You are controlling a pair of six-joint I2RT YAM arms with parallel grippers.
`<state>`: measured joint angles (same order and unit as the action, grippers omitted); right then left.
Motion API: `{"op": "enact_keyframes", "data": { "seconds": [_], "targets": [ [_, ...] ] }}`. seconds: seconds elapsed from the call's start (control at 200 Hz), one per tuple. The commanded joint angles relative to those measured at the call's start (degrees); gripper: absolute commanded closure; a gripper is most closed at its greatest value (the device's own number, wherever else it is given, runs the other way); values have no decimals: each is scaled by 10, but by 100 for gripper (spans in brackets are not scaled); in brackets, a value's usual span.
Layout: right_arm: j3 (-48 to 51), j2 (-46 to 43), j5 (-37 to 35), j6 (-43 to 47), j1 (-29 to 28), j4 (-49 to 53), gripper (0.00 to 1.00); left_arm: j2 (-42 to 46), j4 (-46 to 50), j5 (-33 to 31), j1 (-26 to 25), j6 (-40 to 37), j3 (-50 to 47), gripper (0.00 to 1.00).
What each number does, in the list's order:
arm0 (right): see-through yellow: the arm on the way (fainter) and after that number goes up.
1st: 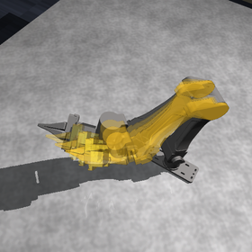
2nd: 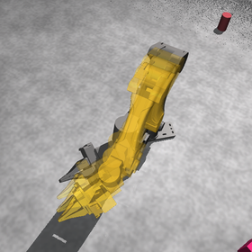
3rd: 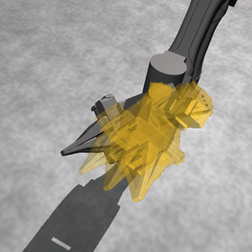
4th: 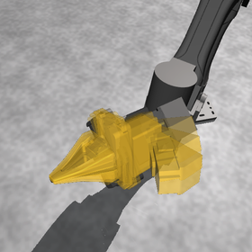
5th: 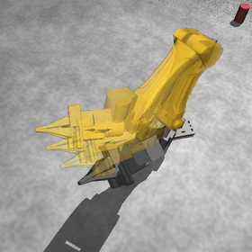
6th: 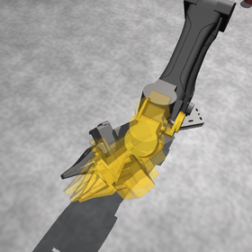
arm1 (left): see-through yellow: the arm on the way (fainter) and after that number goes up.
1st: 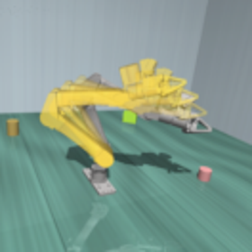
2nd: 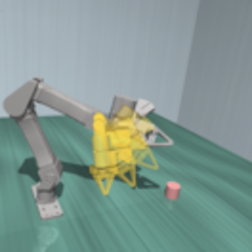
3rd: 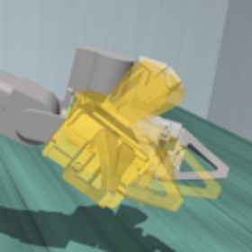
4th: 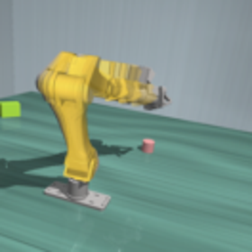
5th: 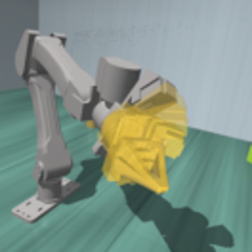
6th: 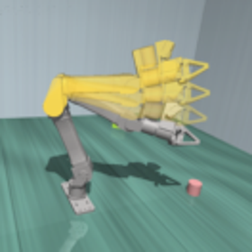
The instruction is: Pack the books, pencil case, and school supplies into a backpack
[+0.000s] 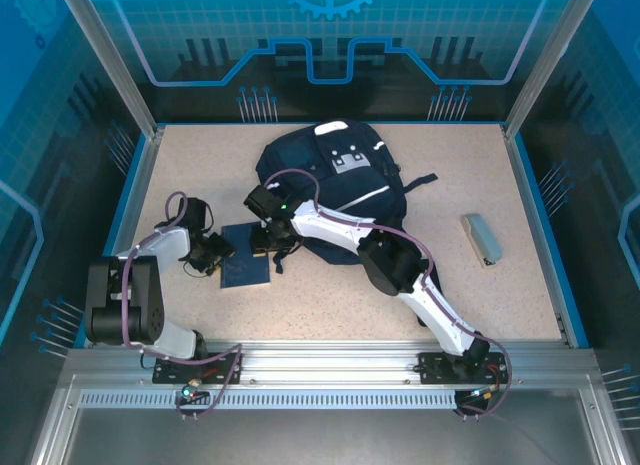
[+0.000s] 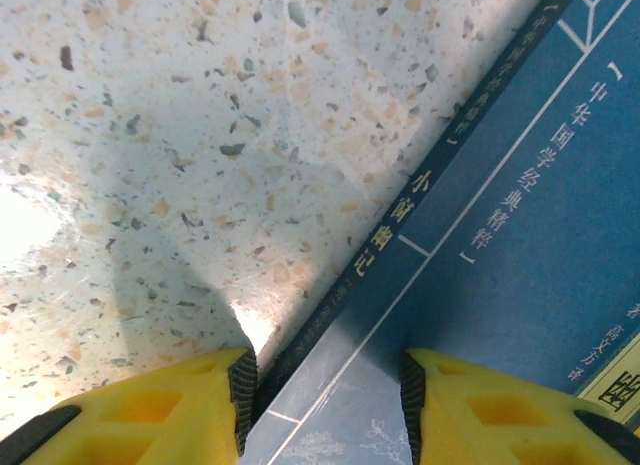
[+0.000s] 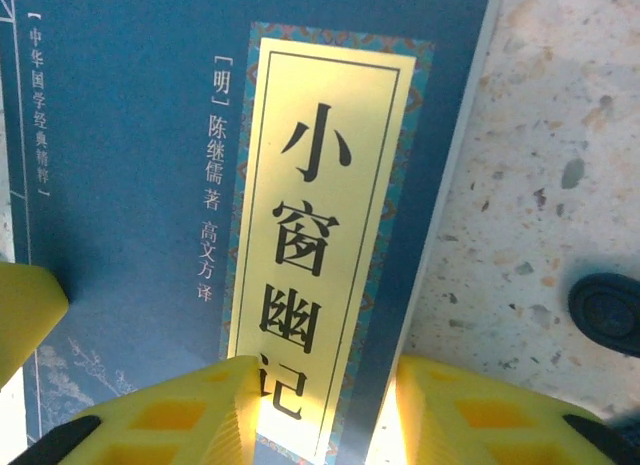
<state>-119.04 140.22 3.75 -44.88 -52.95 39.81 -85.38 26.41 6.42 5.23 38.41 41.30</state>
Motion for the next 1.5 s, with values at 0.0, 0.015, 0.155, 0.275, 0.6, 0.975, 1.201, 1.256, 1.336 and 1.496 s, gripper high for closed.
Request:
{"op": "enact_keyframes", "data": {
  "seconds": [0.0, 0.015, 0.155, 0.275, 0.6, 0.975, 1.201, 1.256, 1.336, 1.496],
  "targets": [
    [-25, 12, 62, 8, -4, 5, 62, -14, -9, 37, -2, -6, -24, 55],
    [-27, 11, 66, 8, -4, 4, 63, -14, -9, 38, -2, -6, -24, 55],
    [-23, -16, 79, 5, -7, -3, 66, -16, -14, 40, -3, -12, -24, 55],
    [0, -43, 74, -7, -6, -18, 69, -16, -16, 43, -3, -13, -25, 55],
    [32, -67, 22, -29, -4, -11, 90, -3, -14, 38, -3, -12, -27, 55],
    [126, -158, 50, 21, 22, -83, 100, 93, -7, 94, -3, -20, -11, 12],
    [203, -213, 131, 44, 67, -124, 100, 128, -69, 167, -3, -23, -42, 1],
    [213, -221, 149, 48, 77, -127, 100, 125, -85, 188, -3, -20, -48, 1],
    [228, -234, 155, 53, 87, -131, 100, 121, -113, 221, -3, -14, -59, 1],
    [252, -248, 172, 51, 110, -146, 100, 121, -188, 282, -4, 8, -88, 1]
  ]
}}
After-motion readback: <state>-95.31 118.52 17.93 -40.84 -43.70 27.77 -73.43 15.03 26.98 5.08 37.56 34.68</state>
